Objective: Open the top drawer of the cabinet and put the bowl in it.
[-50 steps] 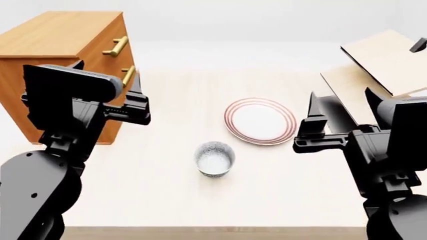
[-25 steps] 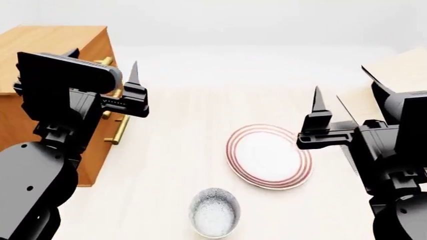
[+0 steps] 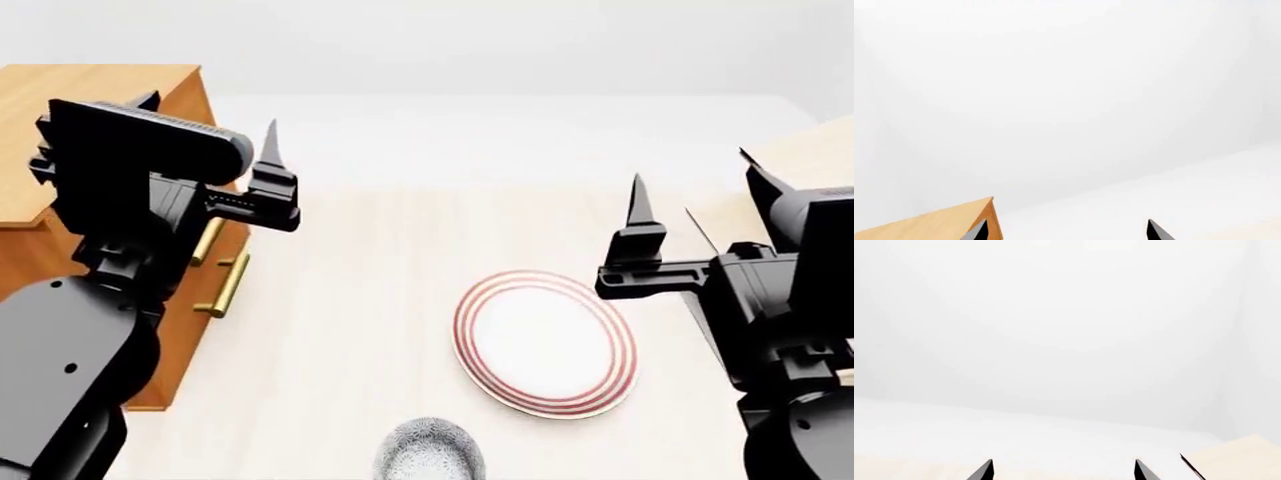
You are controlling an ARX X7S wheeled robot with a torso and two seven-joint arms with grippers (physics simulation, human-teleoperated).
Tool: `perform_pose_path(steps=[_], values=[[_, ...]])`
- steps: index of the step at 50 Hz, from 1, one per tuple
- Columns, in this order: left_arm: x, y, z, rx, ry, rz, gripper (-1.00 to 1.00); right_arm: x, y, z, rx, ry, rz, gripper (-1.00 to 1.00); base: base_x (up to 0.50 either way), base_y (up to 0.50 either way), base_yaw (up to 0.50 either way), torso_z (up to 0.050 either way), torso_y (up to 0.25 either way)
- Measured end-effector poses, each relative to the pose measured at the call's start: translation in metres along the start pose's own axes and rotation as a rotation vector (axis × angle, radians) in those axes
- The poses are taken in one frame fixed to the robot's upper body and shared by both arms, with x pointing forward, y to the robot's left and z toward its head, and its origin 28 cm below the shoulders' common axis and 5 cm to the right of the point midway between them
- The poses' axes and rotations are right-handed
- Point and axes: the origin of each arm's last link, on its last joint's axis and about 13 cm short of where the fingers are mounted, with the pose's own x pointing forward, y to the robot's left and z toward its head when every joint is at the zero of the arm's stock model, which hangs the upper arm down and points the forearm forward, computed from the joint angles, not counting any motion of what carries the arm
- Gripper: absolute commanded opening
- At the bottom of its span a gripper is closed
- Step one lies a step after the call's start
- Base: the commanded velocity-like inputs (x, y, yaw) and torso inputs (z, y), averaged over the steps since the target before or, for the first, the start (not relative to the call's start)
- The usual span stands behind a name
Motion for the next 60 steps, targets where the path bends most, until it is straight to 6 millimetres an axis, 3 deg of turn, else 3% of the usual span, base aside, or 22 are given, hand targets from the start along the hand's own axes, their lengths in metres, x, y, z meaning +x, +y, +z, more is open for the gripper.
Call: perform_pose_path(steps=[28, 48, 60], values=[[0.054, -0.002, 0.004, 0.469, 0.027, -0.002, 1.00, 0.000, 0.001, -0.009, 0.017, 0.012, -0.001, 1.00, 0.00, 0.00, 0.00, 0.000, 0.000], [0.092, -0.009, -0.017, 0.626, 0.180, -0.035, 1.00, 0.002, 0.001, -0.013, 0.031, 0.019, 0.004, 1.00, 0.00, 0.00, 0.00, 0.000, 0.000], [0.103, -0.012, -0.035, 0.707, 0.267, -0.040, 1.00, 0.002, 0.001, -0.017, 0.038, 0.024, 0.006, 1.00, 0.00, 0.00, 0.00, 0.000, 0.000]])
